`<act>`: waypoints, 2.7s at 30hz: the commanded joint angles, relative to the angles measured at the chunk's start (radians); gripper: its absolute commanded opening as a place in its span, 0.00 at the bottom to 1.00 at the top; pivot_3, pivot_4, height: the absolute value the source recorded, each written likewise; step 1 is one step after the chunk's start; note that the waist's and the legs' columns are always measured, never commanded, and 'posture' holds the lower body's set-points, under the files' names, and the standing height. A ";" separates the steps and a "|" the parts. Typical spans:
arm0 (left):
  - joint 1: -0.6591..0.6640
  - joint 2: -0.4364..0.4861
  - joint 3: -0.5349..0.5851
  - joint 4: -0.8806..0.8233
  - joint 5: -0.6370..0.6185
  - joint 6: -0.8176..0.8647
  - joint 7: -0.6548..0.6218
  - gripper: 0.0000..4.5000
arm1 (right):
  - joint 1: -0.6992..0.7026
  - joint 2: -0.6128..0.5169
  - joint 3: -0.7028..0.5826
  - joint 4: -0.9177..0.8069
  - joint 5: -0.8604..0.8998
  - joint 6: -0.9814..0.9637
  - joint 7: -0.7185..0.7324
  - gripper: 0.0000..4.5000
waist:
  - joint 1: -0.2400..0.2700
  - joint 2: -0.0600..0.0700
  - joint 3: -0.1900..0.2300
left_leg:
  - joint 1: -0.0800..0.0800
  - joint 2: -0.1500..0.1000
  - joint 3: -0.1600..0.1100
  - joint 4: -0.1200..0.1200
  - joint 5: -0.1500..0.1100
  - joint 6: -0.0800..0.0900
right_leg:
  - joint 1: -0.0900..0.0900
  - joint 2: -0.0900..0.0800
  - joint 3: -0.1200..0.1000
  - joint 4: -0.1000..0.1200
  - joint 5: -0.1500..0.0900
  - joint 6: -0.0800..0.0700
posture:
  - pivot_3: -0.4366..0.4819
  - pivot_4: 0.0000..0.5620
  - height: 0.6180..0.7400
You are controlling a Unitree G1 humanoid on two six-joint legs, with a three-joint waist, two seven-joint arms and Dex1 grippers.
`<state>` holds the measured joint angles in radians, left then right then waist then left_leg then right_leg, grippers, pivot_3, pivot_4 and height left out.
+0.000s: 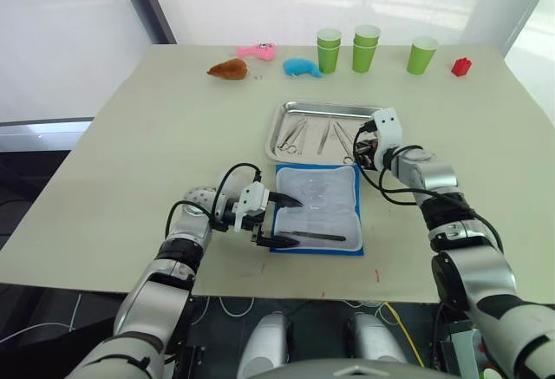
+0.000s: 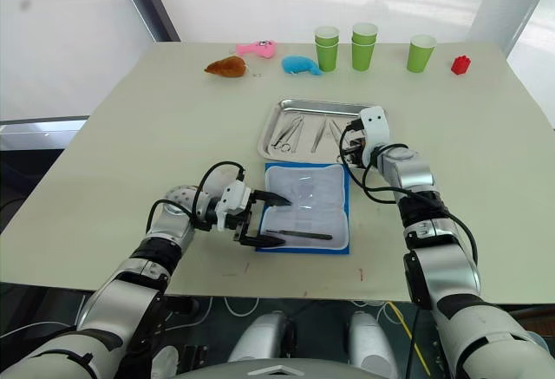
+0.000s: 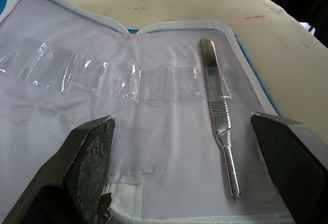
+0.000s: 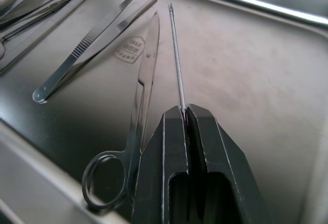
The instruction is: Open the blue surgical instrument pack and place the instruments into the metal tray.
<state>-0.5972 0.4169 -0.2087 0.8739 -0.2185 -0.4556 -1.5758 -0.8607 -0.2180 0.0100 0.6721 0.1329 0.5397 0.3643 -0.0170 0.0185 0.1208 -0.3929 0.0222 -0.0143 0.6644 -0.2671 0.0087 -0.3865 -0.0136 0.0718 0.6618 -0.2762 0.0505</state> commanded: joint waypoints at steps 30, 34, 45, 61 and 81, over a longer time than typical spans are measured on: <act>0.065 -0.016 -0.103 0.086 0.067 0.012 -0.039 1.00 | 0.692 -0.642 -0.289 -0.948 0.498 -0.186 0.920 0.98 | 0.001 -0.002 0.005 | 0.001 -0.003 -0.009 0.000 -0.002 0.003 | 0.005 -0.003 -0.003 -0.004 -0.004 0.006 | 0.48 0.27 1.00; 0.065 -0.012 -0.106 0.090 0.066 0.011 -0.039 1.00 | 0.681 -0.742 -0.383 -0.931 0.583 -0.154 1.002 0.98 | 0.002 -0.002 0.006 | 0.002 -0.003 -0.009 0.000 -0.002 0.004 | 0.007 -0.003 -0.004 -0.006 -0.005 0.005 | 0.48 0.27 1.00; 0.049 -0.008 -0.121 0.102 0.060 0.013 -0.039 1.00 | 0.614 -0.878 -0.408 -0.872 0.722 -0.037 1.173 0.98 | 0.005 -0.001 0.006 | 0.002 -0.001 -0.011 -0.001 -0.003 0.004 | 0.007 -0.005 -0.005 -0.007 -0.006 0.003 | 0.48 0.27 1.00; 0.054 -0.002 -0.131 0.079 0.050 0.020 -0.039 1.00 | 0.691 -0.537 -0.003 -0.990 0.296 -0.277 0.814 0.98 | 0.005 -0.002 0.006 | 0.001 -0.003 -0.012 -0.001 -0.003 0.004 | 0.007 -0.004 -0.006 -0.007 -0.005 0.006 | 0.48 0.27 1.00; 0.062 0.012 -0.137 0.055 0.040 0.029 -0.039 1.00 | 0.566 -0.335 0.323 -0.710 -0.047 -0.418 0.694 0.98 | 0.002 -0.005 0.008 | 0.003 -0.003 -0.012 -0.001 -0.003 0.004 | 0.007 -0.003 -0.006 -0.004 -0.005 0.004 | 0.48 0.27 1.00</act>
<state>-0.6045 0.4316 -0.2541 0.8661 -0.2428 -0.4580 -1.5743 -0.2825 -0.5497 0.3194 -0.0457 0.0990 0.1271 1.0448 -0.0146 0.0138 0.1288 -0.3901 0.0187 -0.0266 0.6639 -0.2697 0.0126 -0.3791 -0.0167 0.0658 0.6574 -0.2808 0.0544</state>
